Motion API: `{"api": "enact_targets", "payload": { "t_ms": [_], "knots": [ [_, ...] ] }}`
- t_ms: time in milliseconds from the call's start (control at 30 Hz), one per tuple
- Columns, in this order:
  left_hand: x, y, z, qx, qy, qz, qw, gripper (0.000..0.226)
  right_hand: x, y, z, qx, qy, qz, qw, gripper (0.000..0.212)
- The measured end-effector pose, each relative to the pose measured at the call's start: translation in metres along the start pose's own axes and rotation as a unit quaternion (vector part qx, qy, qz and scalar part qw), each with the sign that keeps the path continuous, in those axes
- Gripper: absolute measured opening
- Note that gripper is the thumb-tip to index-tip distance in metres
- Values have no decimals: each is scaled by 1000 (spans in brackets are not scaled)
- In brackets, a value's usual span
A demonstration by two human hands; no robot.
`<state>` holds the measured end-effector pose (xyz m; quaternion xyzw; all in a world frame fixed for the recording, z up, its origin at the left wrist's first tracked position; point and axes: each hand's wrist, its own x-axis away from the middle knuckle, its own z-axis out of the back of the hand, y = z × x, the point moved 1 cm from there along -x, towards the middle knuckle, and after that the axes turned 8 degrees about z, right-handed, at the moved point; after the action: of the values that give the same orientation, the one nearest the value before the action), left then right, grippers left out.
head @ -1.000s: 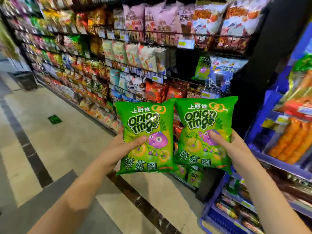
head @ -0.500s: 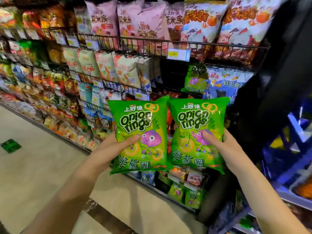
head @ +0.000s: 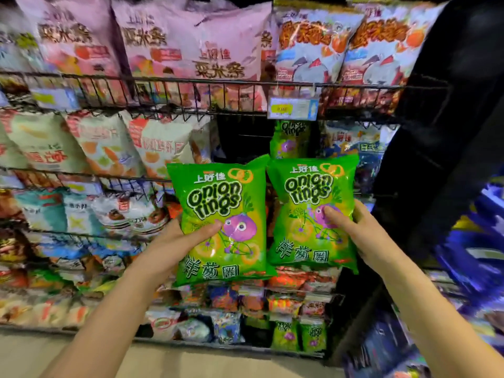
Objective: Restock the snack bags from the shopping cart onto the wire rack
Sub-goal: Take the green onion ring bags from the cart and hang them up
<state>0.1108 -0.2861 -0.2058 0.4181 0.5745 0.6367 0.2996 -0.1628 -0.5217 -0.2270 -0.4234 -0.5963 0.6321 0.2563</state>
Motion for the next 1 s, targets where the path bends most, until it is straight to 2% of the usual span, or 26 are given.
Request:
{"api": "enact_targets", "payload": {
  "t_ms": [67, 133, 200, 267, 333, 400, 567, 700, 833, 900, 933, 1000],
  "knots": [
    [-12, 7, 7, 7, -16, -8, 1000, 65, -12, -5, -10, 7, 20, 8, 1000, 73],
    [-23, 11, 13, 7, -14, -12, 1000, 49, -24, -8, -17, 1, 31, 16, 999, 53],
    [-34, 12, 18, 5, -14, -8, 1000, 44, -34, -9, -23, -3, 35, 18, 999, 40],
    [-41, 14, 22, -4, -18, -9, 1000, 51, -44, -6, -24, -3, 32, 19, 999, 36],
    [-49, 16, 25, -17, -31, -15, 999, 75, -55, -3, -25, 15, 25, 23, 999, 42],
    [-54, 16, 27, -24, -40, -16, 999, 87, -65, -1, -26, 27, 24, 13, 999, 53],
    [-63, 12, 27, -30, -56, -16, 998, 74, -98, -2, -33, 29, 31, -4, 999, 64],
    [-69, 13, 25, -29, -47, -13, 998, 84, -123, -7, -39, 28, 23, -16, 999, 75],
    [-74, 14, 22, -30, -48, -16, 998, 74, -151, -11, -44, 23, 20, -41, 999, 45],
    [-76, 15, 20, -44, -54, -14, 997, 75, -168, -12, -47, 26, 31, -41, 998, 37],
    [-77, 15, 19, -51, -49, -10, 997, 77, -177, -11, -48, 29, 42, -43, 998, 41],
    [-79, 16, 18, -57, -40, -10, 998, 76, -191, -10, -52, 33, 43, -39, 998, 67]
  ]
}}
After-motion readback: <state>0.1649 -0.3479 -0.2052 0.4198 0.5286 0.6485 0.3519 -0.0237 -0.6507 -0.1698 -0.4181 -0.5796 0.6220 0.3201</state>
